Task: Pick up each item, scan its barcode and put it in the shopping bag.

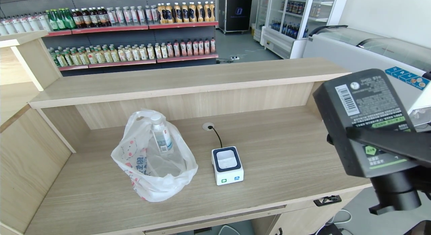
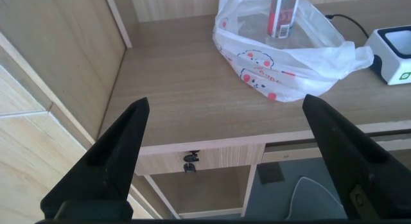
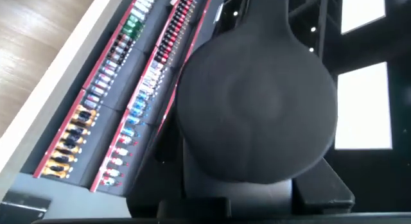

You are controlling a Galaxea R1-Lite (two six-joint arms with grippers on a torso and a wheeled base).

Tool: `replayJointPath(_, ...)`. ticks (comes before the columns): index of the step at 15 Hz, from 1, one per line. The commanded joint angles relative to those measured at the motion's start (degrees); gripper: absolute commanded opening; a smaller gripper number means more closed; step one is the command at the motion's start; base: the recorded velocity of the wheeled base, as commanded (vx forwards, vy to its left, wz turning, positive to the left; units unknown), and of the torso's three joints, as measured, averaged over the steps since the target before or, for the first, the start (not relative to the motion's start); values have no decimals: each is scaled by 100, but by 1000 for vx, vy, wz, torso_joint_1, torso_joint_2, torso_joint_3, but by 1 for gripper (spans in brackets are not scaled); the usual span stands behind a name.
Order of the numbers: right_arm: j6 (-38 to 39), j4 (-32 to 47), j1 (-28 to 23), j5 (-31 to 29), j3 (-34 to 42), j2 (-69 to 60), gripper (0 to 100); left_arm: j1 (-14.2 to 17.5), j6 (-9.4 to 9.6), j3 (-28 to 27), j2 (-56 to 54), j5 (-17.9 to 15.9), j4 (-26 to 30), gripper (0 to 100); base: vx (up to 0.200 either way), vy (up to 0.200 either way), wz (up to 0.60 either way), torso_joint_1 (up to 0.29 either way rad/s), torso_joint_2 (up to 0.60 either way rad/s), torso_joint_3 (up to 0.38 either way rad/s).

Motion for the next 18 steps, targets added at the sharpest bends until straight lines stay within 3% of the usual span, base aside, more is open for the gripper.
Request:
replayJointPath(1,-43,15,375,-305,94,-407,0,2,-1,0,-2,2,0,100,0,0,0,0,0,0)
replayJointPath(18,-193,314,894,-569,498,-979,0,2,-1,0,-2,2,0,100,0,0,0,0,0,0)
